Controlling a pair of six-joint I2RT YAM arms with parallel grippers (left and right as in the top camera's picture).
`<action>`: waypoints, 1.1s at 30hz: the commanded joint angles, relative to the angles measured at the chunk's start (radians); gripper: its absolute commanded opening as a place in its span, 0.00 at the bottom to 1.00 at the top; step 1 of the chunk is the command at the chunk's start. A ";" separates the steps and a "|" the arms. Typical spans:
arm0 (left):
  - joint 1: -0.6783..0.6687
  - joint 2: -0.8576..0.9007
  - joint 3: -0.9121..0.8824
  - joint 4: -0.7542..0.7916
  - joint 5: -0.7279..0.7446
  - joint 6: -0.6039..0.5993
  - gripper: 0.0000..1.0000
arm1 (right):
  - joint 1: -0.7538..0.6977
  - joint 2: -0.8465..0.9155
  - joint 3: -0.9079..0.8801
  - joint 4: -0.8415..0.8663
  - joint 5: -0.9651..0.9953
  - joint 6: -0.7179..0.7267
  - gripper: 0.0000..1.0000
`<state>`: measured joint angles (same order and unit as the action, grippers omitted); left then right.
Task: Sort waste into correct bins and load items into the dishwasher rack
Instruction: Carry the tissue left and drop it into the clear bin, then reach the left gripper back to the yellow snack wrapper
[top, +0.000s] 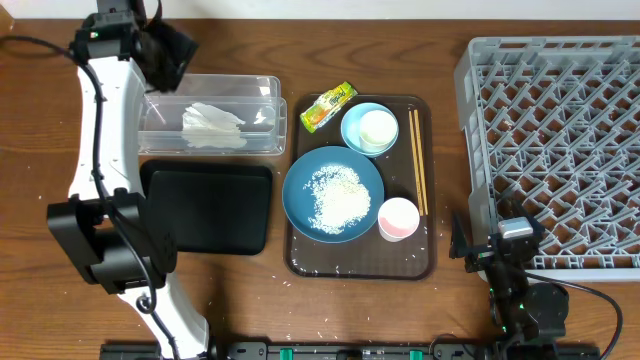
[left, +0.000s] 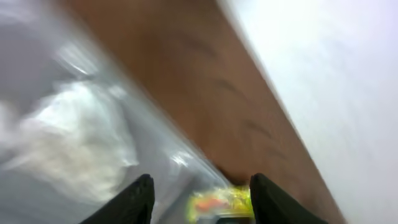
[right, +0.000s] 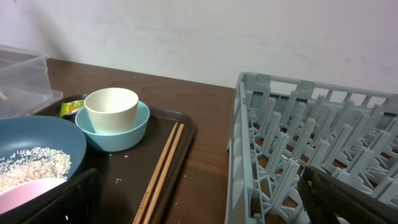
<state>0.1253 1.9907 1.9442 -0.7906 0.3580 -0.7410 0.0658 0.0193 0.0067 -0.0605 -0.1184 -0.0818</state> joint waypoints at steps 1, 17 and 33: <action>-0.071 -0.023 -0.003 0.052 0.305 0.347 0.56 | 0.007 -0.001 -0.001 -0.004 0.003 -0.009 0.99; -0.529 0.044 -0.003 0.140 -0.378 0.845 0.69 | 0.007 -0.001 -0.001 -0.003 0.002 -0.009 0.99; -0.535 0.238 -0.003 0.259 -0.348 0.842 0.69 | 0.007 -0.001 -0.001 -0.003 0.002 -0.009 0.99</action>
<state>-0.4088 2.2024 1.9430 -0.5392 0.0128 0.0864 0.0658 0.0193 0.0067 -0.0605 -0.1184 -0.0818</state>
